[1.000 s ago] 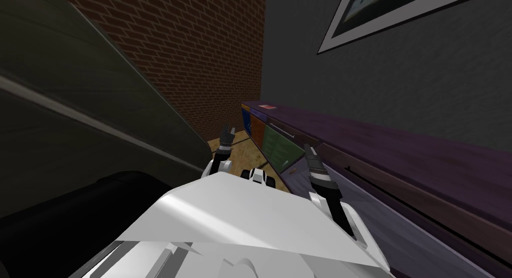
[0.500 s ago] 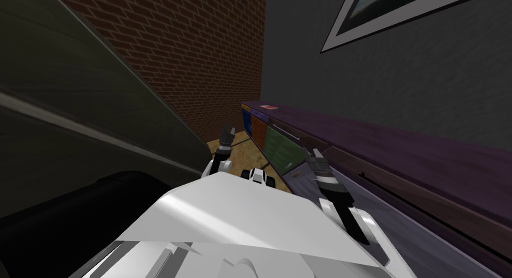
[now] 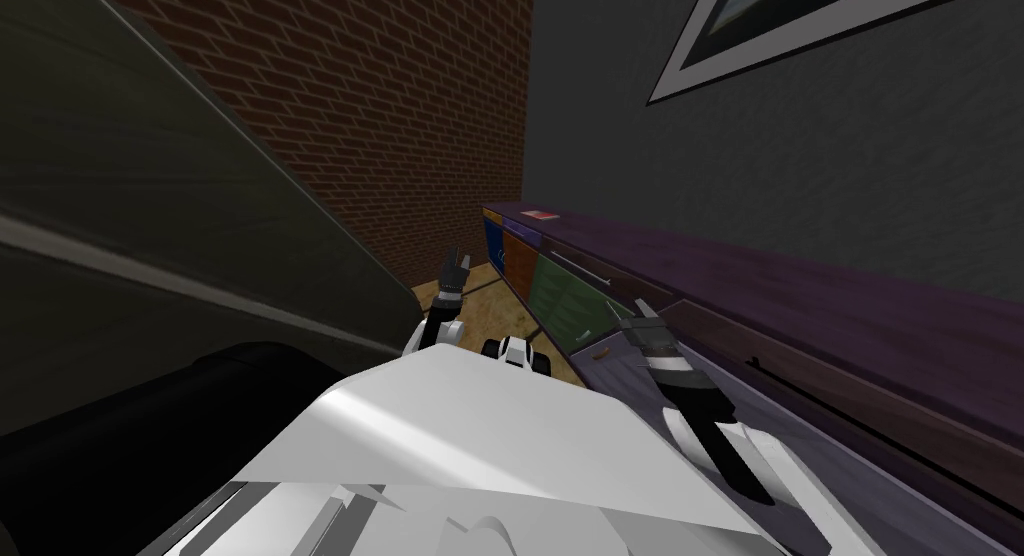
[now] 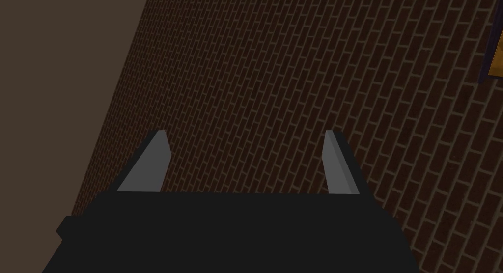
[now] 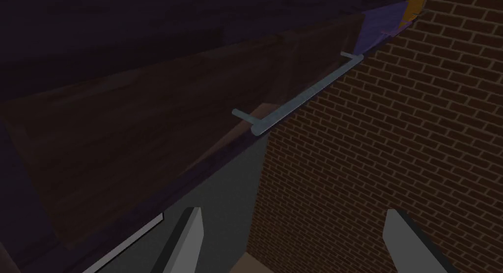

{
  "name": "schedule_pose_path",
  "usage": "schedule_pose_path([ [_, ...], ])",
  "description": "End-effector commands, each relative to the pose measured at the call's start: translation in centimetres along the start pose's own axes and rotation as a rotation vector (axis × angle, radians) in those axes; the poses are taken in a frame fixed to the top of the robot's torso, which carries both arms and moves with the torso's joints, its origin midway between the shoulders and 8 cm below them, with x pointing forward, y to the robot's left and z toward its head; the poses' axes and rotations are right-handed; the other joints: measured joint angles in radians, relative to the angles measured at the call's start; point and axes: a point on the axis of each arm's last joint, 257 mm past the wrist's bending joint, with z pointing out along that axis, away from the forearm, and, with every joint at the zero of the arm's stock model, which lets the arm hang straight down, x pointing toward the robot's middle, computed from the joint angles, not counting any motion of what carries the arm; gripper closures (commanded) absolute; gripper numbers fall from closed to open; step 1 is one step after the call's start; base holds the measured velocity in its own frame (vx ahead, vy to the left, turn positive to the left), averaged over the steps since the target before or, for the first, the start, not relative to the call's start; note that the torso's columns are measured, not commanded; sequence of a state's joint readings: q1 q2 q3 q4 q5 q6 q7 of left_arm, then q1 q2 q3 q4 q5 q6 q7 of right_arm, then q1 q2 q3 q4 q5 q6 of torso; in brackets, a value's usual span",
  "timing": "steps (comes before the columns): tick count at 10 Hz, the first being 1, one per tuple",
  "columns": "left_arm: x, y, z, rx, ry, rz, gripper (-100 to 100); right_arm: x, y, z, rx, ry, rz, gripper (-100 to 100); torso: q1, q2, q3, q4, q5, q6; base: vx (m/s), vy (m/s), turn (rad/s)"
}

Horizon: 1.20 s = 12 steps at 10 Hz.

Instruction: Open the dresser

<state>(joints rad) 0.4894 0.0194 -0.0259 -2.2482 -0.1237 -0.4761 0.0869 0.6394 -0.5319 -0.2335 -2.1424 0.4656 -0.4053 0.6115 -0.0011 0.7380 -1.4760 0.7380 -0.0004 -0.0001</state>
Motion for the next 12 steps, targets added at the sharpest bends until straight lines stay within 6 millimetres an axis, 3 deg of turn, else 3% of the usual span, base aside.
schedule_pose_path([
  [1,0.0,0.0,0.0,0.000,0.000,0.000,0,1.1,-1.2,-0.4,-0.028,0.066,-0.196,-100,0.001,0.001,0.000,0.000,0.000,0.000,0.047,0.079,-0.033],
  [4,0.0,0.0,0.0,0.000,0.000,0.000,0,2.3,-3.4,-1.0,-0.071,0.148,-0.450,-100,0.002,-0.001,0.000,0.000,0.001,0.000,0.056,0.096,-0.031],
  [5,0.0,0.0,0.0,0.000,0.000,0.000,0,2.4,-3.3,-1.0,-0.073,0.151,-0.464,-100,0.002,-0.001,-0.001,0.000,0.001,0.000,0.039,0.062,-0.007],
  [12,0.0,0.0,0.0,0.000,0.000,0.000,0,3.7,-9.0,-1.9,-0.196,0.299,-1.037,-100,0.001,-0.001,-0.001,0.000,0.000,0.000,0.039,0.077,-0.024],
])
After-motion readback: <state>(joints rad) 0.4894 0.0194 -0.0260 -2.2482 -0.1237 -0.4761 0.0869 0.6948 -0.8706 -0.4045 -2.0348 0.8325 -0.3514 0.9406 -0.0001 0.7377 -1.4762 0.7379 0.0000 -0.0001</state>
